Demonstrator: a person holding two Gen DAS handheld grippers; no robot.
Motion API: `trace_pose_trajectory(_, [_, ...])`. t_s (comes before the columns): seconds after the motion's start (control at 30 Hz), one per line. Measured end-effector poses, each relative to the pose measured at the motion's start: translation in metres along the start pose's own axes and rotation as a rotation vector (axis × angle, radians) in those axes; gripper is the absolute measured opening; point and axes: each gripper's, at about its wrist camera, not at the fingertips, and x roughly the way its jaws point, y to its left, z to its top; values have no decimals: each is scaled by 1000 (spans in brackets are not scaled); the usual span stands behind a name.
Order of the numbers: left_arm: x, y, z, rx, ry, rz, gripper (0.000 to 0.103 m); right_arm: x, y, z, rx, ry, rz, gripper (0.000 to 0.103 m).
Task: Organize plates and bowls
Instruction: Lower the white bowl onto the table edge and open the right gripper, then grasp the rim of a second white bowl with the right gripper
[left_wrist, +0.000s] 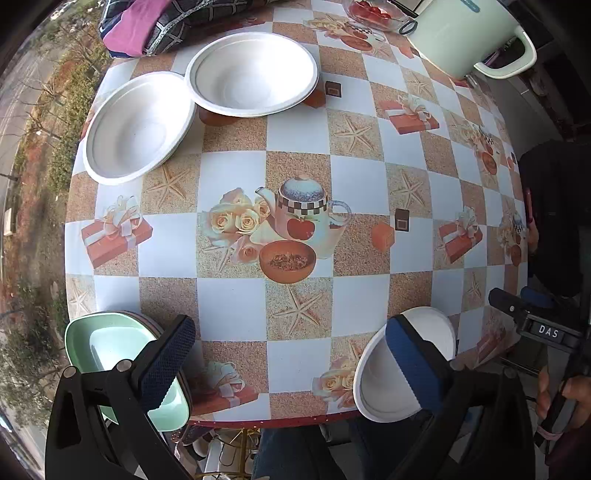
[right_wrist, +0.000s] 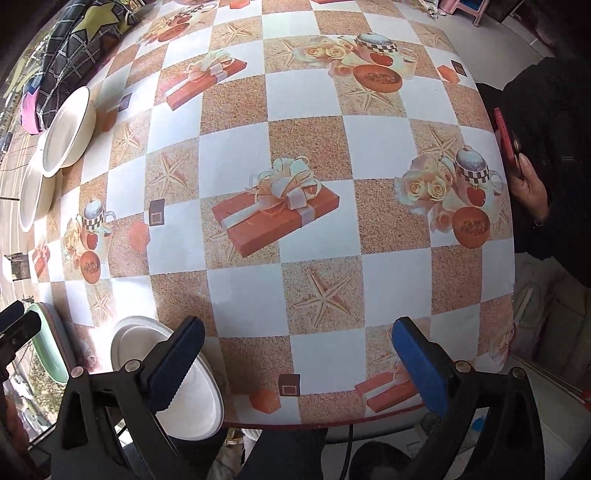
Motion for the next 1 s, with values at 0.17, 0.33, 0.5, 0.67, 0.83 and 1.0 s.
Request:
trace_pose_trajectory(0.17, [-13, 6, 22, 12, -58, 71, 103, 7, 34, 21, -74, 3, -1, 102])
trace_pose_trajectory(0.33, [-32, 12, 60, 18, -137, 110, 103, -8, 61, 56, -148, -34, -8, 102])
trace_pose_trajectory(0.5, [-41, 24, 104, -4, -208, 181, 103, -24, 88, 99, -199, -83, -22, 102])
trace_pose_trajectory(0.67, [-35, 32, 145, 23, -228, 223, 103, -29, 123, 138, -210, -107, 20, 102])
trace_pose_trajectory(0.83, [-13, 37, 184, 113, -211, 281, 102, -14, 162, 164, -208, -88, 83, 102])
trace_pose_trajectory(1.0, [13, 50, 212, 137, -181, 302, 99, 11, 183, 179, -137, -75, 147, 102])
